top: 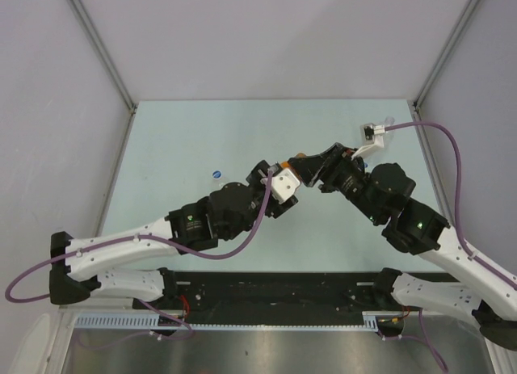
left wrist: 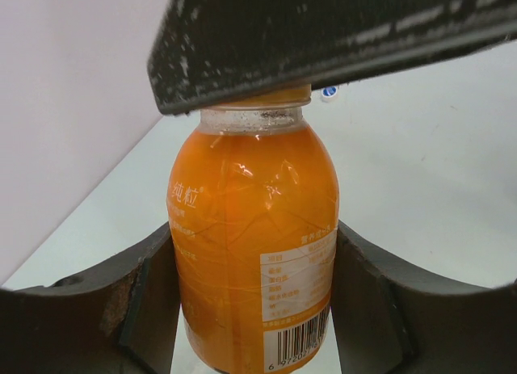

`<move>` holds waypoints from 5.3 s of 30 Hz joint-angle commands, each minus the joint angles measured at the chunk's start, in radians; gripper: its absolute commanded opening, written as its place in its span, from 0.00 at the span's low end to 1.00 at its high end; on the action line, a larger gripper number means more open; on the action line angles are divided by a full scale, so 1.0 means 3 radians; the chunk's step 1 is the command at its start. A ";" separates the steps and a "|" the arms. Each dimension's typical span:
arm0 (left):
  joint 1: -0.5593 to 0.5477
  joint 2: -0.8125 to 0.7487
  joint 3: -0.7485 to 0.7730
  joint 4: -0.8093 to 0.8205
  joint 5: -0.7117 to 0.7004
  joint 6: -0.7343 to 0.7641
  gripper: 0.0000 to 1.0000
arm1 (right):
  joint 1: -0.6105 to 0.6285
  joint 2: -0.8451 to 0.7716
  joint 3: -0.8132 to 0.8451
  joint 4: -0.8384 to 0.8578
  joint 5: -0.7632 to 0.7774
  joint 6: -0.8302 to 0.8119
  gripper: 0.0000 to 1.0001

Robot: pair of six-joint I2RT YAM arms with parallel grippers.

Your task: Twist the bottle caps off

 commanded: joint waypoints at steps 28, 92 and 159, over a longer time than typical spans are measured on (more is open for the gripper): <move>0.0274 -0.0562 -0.0238 0.0313 0.2175 -0.0335 0.00 | 0.0058 -0.0117 0.0099 0.0278 -0.0335 -0.0756 0.00; 0.1113 -0.0286 -0.0013 0.0298 0.3226 -0.0950 0.00 | -0.0193 -0.0393 0.0094 0.0446 -0.1661 -0.1289 0.90; -0.0017 -0.0107 0.0023 0.0119 -0.0119 -0.0086 0.00 | 0.0247 0.0159 0.0104 0.0319 0.0462 -0.0199 0.58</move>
